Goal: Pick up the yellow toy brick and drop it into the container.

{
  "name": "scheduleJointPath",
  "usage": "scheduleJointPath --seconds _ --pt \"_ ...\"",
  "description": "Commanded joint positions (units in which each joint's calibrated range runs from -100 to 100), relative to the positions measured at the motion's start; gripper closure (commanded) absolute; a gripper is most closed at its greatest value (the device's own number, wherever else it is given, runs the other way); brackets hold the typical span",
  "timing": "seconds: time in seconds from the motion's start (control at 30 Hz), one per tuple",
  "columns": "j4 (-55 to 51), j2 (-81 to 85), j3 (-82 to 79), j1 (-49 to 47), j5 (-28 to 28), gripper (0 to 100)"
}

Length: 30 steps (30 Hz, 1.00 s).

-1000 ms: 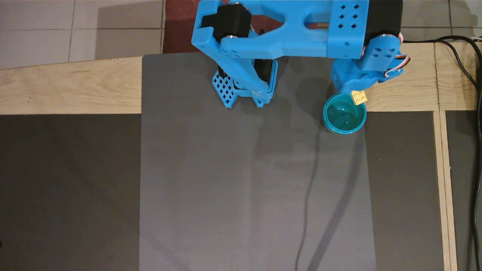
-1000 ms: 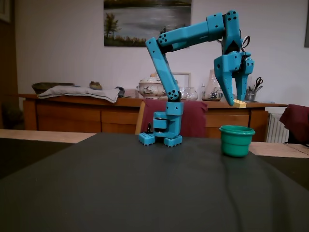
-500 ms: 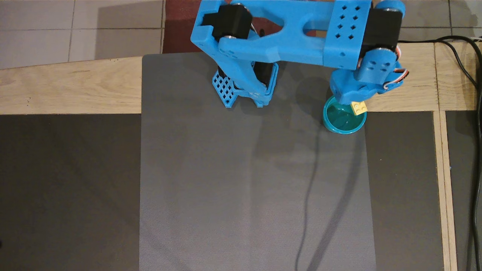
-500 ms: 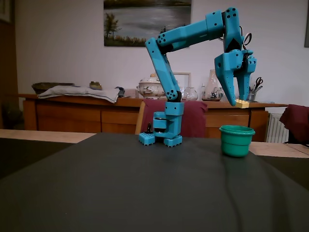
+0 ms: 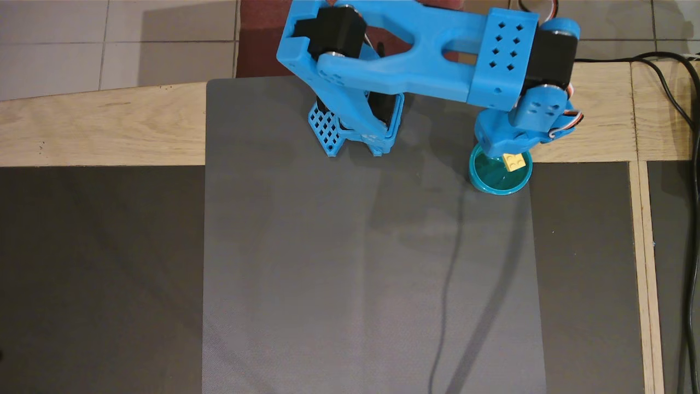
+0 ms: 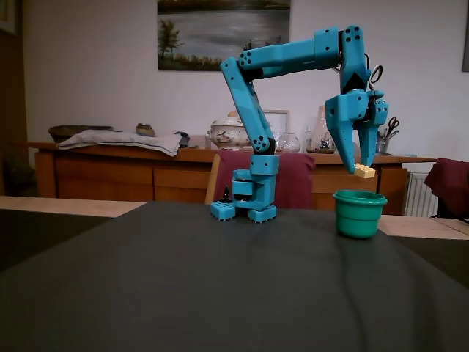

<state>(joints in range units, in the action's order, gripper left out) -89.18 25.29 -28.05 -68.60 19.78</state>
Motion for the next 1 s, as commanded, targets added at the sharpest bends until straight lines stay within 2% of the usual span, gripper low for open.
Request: scheduleJointPath --seconds 0.0,0.2,0.33,0.6,0.67,0.77,0.97 --pt "0.37 0.6 -0.02 0.63 0.14 100" --pt "0.28 0.6 -0.02 0.63 0.24 99" --pt "0.19 0.68 -0.02 0.63 0.24 89" --pt "0.28 1.69 1.06 1.25 0.03 93" --pt "0.28 1.69 4.04 3.49 -0.07 100" --pt "-0.34 1.69 11.17 9.91 -1.17 100" --pt "-5.67 1.86 29.94 24.61 -7.96 100"
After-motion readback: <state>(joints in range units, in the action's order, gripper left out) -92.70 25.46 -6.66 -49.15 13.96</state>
